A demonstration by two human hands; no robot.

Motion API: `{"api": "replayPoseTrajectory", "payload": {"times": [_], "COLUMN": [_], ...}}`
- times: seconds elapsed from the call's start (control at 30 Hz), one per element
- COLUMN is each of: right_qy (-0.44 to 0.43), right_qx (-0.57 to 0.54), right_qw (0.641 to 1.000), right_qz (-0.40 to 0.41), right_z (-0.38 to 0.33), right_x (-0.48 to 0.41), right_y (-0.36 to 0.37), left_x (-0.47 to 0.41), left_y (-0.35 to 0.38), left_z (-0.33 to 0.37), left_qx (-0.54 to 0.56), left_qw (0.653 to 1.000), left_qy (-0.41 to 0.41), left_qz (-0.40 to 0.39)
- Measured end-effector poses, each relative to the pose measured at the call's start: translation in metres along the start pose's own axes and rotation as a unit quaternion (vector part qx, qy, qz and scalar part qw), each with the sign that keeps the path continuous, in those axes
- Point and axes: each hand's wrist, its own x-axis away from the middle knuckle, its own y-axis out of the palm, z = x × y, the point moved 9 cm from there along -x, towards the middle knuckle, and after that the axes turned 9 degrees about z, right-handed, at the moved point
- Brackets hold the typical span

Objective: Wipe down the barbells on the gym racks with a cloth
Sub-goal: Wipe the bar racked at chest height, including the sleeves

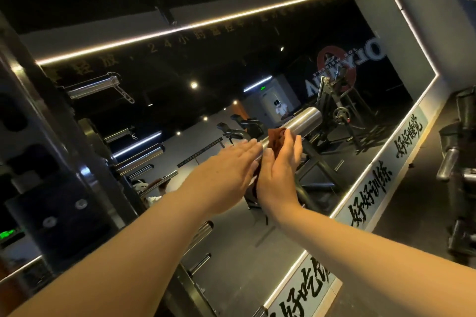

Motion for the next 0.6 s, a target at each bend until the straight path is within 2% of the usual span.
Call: {"api": "replayPoseTrajectory", "payload": {"times": [0.1,0.2,0.43,0.6], "right_qy": [0.006,0.004,-0.056,0.006], "right_qx": [0.026,0.048,0.012,0.016], "right_qw": [1.000,0.998,0.997,0.999], "right_qz": [0.017,0.043,-0.044,0.038], "right_z": [-0.002,-0.003,-0.013,-0.004], "right_x": [-0.024,-0.026,0.031,-0.021], "right_y": [-0.010,-0.013,0.017,-0.011], "left_x": [0.026,0.043,0.038,0.038], "left_y": [-0.009,-0.016,-0.015,-0.016], "left_z": [-0.018,-0.024,-0.017,-0.018], "left_qx": [0.025,0.009,0.008,0.000], "left_qw": [0.999,0.999,0.999,0.999], "left_qy": [-0.017,-0.030,-0.040,-0.042], "left_qz": [-0.026,-0.011,0.000,0.005]}}
